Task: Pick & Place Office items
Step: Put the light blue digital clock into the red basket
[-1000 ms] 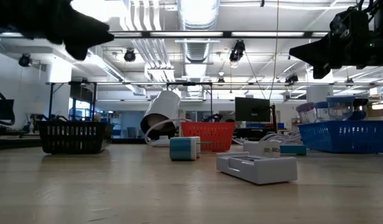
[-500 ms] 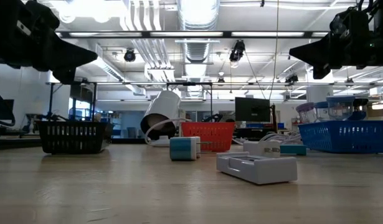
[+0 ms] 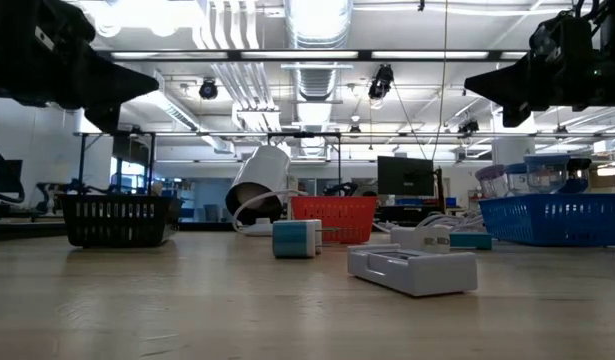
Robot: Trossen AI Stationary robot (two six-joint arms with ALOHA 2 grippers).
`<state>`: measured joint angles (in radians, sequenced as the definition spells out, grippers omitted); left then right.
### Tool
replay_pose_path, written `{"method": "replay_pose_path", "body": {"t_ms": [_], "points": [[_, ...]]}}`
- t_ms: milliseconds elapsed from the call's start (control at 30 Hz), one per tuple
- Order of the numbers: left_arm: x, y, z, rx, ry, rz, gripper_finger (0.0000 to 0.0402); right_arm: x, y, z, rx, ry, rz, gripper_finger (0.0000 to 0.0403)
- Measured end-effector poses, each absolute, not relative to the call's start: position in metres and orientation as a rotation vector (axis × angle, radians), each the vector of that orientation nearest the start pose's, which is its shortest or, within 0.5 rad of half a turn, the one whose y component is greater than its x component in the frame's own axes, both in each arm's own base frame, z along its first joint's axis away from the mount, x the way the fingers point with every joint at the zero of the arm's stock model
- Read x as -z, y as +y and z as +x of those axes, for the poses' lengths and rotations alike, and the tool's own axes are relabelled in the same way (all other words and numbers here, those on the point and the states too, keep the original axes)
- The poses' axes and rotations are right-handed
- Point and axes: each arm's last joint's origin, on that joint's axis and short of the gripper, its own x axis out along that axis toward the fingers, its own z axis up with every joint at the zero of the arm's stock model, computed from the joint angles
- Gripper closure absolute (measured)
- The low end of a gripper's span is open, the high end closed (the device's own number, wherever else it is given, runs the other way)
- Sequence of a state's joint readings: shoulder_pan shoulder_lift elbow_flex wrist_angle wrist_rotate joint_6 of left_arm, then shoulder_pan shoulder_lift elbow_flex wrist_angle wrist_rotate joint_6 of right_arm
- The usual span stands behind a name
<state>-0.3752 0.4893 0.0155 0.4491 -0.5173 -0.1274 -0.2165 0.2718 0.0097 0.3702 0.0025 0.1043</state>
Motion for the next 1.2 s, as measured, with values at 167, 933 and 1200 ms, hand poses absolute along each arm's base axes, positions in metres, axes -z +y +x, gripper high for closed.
{"method": "replay_pose_path", "body": {"t_ms": [167, 933, 1200], "points": [[-0.1723, -0.0325, 0.1211, -0.139, -0.014, -0.124, 0.0399, -0.1793, -0.0246, 0.1113, 0.212, -0.122, 0.116, 0.0394], [-0.1674, -0.0321, 0.1201, -0.144, 0.006, -0.112, 0.0401, -0.1777, -0.0245, 0.1115, 0.207, -0.112, 0.185, 0.0394], [-0.1641, -0.0321, 0.1203, -0.149, 0.035, -0.103, 0.0401, -0.1767, -0.0245, 0.1117, 0.208, -0.102, 0.187, 0.0394]]}}
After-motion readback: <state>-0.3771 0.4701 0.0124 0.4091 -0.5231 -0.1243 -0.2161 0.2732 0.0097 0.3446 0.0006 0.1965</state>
